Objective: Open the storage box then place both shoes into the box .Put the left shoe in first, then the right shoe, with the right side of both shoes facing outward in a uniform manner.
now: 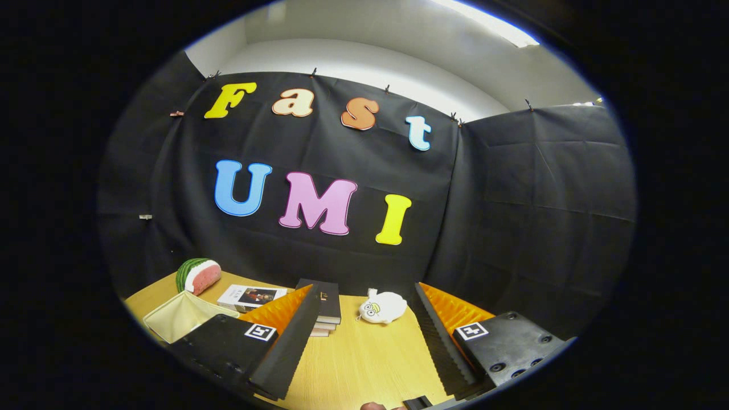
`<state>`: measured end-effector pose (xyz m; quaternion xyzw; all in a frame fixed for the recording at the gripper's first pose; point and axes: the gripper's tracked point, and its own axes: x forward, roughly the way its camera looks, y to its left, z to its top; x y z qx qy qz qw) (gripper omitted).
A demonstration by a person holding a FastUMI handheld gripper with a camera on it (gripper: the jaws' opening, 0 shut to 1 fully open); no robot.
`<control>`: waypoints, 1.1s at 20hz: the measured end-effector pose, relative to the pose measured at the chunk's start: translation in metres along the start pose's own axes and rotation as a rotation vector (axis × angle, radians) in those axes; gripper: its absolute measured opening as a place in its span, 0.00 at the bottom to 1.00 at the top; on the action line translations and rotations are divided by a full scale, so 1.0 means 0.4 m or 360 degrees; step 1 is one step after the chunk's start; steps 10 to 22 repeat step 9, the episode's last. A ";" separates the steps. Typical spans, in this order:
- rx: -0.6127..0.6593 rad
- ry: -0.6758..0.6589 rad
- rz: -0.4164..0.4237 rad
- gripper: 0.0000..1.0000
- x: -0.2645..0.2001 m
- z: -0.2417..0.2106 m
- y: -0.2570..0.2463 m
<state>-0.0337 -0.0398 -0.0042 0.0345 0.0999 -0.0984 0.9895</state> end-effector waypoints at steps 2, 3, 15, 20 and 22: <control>0.0015 0.0020 0.0017 0.98 -0.003 -0.012 0.013; 0.0024 0.0024 0.0027 0.98 0.000 -0.014 0.018; 0.0012 0.0043 0.0042 0.98 0.010 -0.015 0.029; 0.0012 0.0043 0.0042 0.98 0.010 -0.015 0.029; 0.0012 0.0043 0.0042 0.98 0.010 -0.015 0.029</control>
